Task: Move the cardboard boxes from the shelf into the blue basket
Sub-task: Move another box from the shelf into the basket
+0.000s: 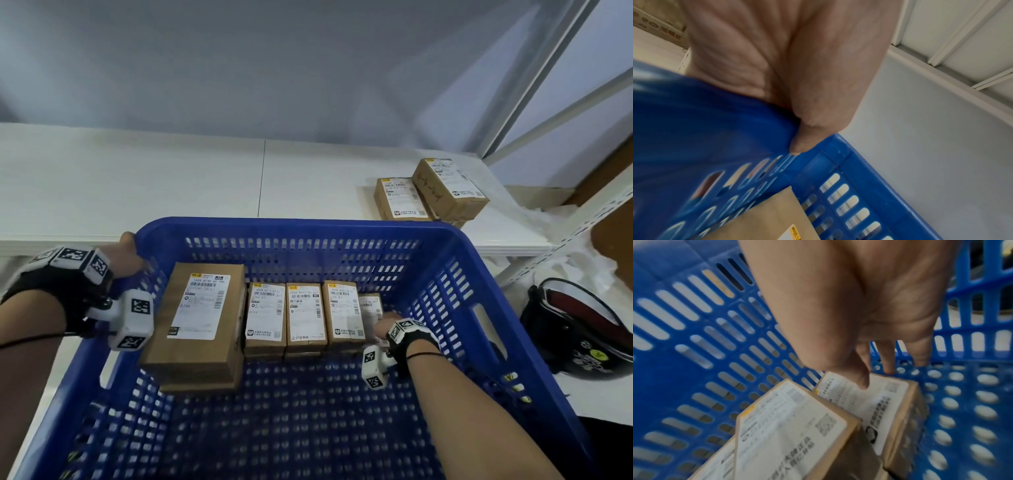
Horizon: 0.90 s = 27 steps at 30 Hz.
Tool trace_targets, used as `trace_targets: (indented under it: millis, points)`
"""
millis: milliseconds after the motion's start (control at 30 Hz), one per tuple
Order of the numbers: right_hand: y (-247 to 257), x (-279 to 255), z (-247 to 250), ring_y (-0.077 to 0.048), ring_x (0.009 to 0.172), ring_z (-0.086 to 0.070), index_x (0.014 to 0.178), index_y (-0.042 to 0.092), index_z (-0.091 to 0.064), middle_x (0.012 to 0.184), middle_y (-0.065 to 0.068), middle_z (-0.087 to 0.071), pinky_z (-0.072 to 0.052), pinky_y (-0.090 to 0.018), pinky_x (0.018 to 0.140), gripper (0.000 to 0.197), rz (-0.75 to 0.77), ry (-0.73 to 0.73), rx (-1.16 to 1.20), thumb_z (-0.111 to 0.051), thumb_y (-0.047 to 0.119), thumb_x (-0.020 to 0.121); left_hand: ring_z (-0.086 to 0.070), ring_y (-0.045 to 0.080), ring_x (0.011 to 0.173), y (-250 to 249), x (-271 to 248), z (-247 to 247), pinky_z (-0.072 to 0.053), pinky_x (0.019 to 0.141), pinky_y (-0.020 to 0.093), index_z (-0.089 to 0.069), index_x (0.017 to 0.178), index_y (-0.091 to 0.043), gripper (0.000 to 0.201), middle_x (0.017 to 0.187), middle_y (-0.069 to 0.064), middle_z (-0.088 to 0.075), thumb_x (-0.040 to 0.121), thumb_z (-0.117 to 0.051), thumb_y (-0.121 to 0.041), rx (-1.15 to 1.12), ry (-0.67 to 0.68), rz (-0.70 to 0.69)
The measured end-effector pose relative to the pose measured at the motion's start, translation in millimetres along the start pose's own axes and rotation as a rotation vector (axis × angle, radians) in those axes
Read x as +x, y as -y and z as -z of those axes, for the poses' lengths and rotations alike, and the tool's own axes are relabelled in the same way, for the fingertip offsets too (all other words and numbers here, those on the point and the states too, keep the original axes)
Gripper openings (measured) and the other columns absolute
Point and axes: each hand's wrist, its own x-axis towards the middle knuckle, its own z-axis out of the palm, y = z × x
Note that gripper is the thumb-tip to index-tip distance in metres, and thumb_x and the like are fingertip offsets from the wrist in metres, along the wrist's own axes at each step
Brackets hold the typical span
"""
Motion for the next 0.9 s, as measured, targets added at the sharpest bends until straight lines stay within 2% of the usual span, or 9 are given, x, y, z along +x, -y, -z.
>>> trace_targets:
  millis: [100,200,300,367,467,567,667,800,900]
  points:
    - [16,-27,26,-0.032,0.115,-0.060,0.125,0.002,-0.056,0.125,-0.016,-0.060,-0.051,-0.035,0.090,0.042,0.016,-0.066,-0.002,-0.056,0.030,0.094,-0.057,0.041,0.113,-1,-1,-1,-0.046,0.096,0.045,-0.037,0.130,0.004,0.050,0.123,0.031,-0.056,0.086,-0.059,-0.009,-0.007,-0.008,0.001]
    - [40,-51,63,-0.033,0.114,-0.060,0.126,0.001,-0.053,0.127,-0.017,-0.059,-0.051,-0.034,0.086,0.035,0.077,-0.168,0.007,-0.053,0.013,0.094,-0.057,0.042,0.113,-3,0,-2,-0.046,0.096,0.045,-0.038,0.130,0.006,0.049,0.123,0.033,-0.056,0.086,-0.058,-0.006,-0.022,-0.013,0.004]
    - [66,-70,102,-0.032,0.097,-0.067,0.114,0.000,-0.062,0.109,-0.018,-0.068,-0.057,-0.036,0.081,0.029,0.164,-0.289,0.044,-0.054,0.016,0.091,-0.057,0.043,0.114,-3,1,-4,-0.045,0.096,0.045,-0.038,0.129,0.007,0.050,0.123,0.033,-0.056,0.086,-0.059,-0.005,-0.056,-0.008,0.021]
    - [80,-82,129,-0.032,0.087,-0.066,0.104,0.002,-0.063,0.097,-0.015,-0.067,-0.055,-0.035,0.073,0.024,0.261,-0.498,0.116,-0.055,0.021,0.092,-0.057,0.042,0.113,-2,2,-4,-0.045,0.096,0.045,-0.039,0.128,0.006,0.049,0.122,0.033,-0.056,0.085,-0.060,-0.005,-0.073,-0.011,0.016]
    - [99,-94,167,-0.032,0.095,-0.065,0.111,0.004,-0.059,0.102,-0.014,-0.066,-0.050,-0.033,0.073,0.031,0.325,-0.758,0.123,-0.051,0.030,0.096,-0.056,0.042,0.111,6,14,-7,-0.044,0.099,0.046,-0.042,0.123,0.011,0.041,0.119,0.035,-0.056,0.087,-0.055,-0.003,-0.118,-0.026,0.001]
    - [115,-79,186,-0.038,0.117,-0.054,0.133,0.002,-0.045,0.130,-0.020,-0.055,-0.046,-0.038,0.089,0.059,0.184,-0.681,0.034,-0.048,0.047,0.095,-0.057,0.042,0.108,8,18,-7,-0.043,0.100,0.047,-0.043,0.119,0.013,0.037,0.118,0.035,-0.056,0.087,-0.053,-0.003,-0.113,-0.030,-0.023]
    - [117,-55,190,-0.040,0.126,-0.044,0.140,0.004,-0.038,0.140,-0.022,-0.043,-0.039,-0.046,0.103,0.069,0.063,-0.600,-0.064,-0.045,0.053,0.092,-0.056,0.041,0.114,-3,-1,-3,-0.045,0.099,0.044,-0.039,0.128,0.006,0.048,0.123,0.031,-0.056,0.086,-0.059,-0.006,-0.098,-0.025,0.019]
    - [111,-38,185,-0.042,0.122,-0.045,0.135,0.008,-0.043,0.135,-0.020,-0.046,-0.042,-0.051,0.102,0.062,0.031,-0.542,-0.172,-0.058,0.035,0.082,-0.056,0.041,0.115,-3,-3,-3,-0.044,0.099,0.043,-0.039,0.130,0.005,0.049,0.124,0.030,-0.056,0.087,-0.059,-0.008,-0.068,-0.017,0.012]
    - [116,-35,184,-0.043,0.125,-0.041,0.141,0.012,-0.034,0.141,-0.025,-0.038,-0.038,-0.052,0.103,0.068,-0.066,-0.548,-0.150,-0.057,0.038,0.083,-0.056,0.040,0.114,-4,-5,-4,-0.044,0.098,0.043,-0.039,0.128,0.005,0.046,0.124,0.030,-0.057,0.088,-0.057,-0.009,-0.038,-0.037,0.007]
